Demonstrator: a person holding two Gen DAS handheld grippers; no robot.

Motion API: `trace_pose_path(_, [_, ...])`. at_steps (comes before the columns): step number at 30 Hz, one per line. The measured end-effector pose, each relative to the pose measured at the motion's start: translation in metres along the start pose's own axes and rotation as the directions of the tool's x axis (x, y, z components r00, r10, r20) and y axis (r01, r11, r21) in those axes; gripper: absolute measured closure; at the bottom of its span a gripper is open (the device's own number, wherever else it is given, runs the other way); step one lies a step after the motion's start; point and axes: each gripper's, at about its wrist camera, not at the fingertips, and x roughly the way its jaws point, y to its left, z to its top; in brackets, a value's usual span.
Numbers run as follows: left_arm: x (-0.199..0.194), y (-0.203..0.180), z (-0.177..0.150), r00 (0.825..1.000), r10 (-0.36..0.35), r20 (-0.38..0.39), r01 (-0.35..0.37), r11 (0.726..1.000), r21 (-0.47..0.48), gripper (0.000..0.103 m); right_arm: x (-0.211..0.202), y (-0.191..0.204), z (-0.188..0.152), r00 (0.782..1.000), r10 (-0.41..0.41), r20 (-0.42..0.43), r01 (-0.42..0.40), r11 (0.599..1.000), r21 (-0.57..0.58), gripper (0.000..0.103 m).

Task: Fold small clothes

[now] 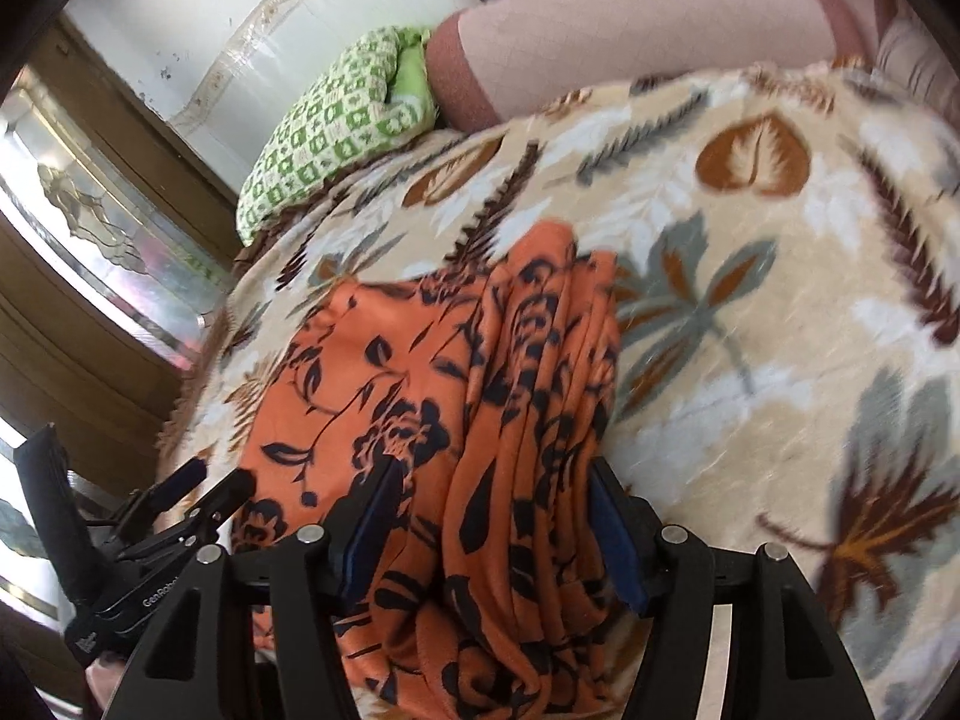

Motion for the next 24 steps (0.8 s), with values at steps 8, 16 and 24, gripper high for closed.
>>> trace_pose_path(8, [0.009, -0.003, -0.004, 1.0, 0.023, -0.015, -0.023, 1.0, 0.017, 0.024, -0.023, 0.016, 0.003, 0.993, 0.068, 0.099, -0.06, 0.995, -0.079, 0.039])
trace_pose_path(16, [0.013, -0.003, -0.005, 0.999, 0.026, -0.02, -0.026, 0.999, 0.024, 0.024, 0.033, 0.006, -0.01, 0.991, 0.042, -0.123, -0.047, 0.998, -0.033, 0.051])
trace_pose_path(24, [0.02, -0.004, -0.006, 0.999, 0.024, -0.027, -0.024, 0.999, 0.03, 0.023, 0.036, 0.003, -0.007, 0.99, 0.047, -0.135, -0.05, 0.999, -0.018, 0.051])
